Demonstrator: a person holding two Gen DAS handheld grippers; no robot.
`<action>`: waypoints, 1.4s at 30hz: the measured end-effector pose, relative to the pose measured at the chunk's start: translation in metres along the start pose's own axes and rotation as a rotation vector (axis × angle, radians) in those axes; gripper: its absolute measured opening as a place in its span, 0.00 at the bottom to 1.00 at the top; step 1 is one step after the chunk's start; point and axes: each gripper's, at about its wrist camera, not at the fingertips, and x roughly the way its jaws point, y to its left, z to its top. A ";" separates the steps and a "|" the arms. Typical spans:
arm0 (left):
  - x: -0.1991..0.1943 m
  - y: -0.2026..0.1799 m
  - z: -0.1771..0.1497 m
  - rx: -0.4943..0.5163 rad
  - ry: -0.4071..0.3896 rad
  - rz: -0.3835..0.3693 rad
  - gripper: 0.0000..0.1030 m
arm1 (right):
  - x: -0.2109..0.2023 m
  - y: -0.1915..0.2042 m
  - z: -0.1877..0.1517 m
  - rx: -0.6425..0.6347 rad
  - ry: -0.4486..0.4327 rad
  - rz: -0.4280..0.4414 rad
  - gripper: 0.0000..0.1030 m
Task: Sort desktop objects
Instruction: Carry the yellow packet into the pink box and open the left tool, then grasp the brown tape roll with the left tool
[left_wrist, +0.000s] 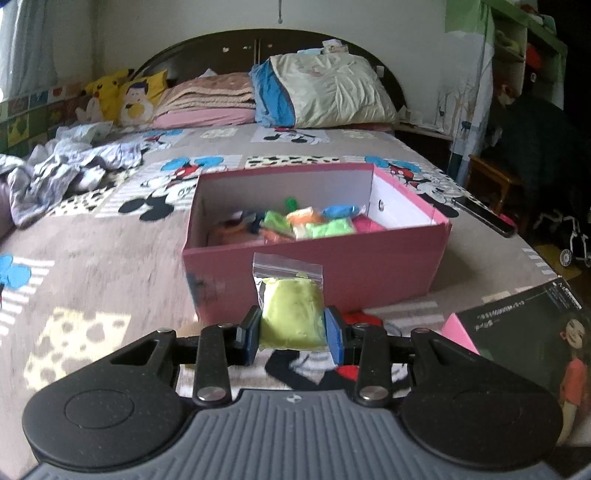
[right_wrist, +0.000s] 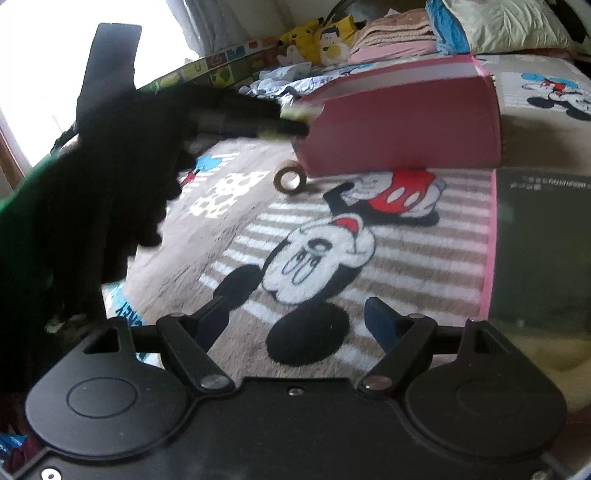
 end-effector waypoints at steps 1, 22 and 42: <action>0.001 -0.001 0.004 0.004 -0.003 0.000 0.34 | 0.001 0.001 -0.003 0.001 0.002 0.007 0.78; 0.069 0.000 0.078 0.017 0.003 -0.008 0.34 | 0.029 0.016 -0.039 -0.158 0.075 0.008 0.97; 0.193 0.009 0.130 -0.041 0.163 0.024 0.57 | 0.032 0.021 -0.054 -0.266 0.031 -0.001 0.99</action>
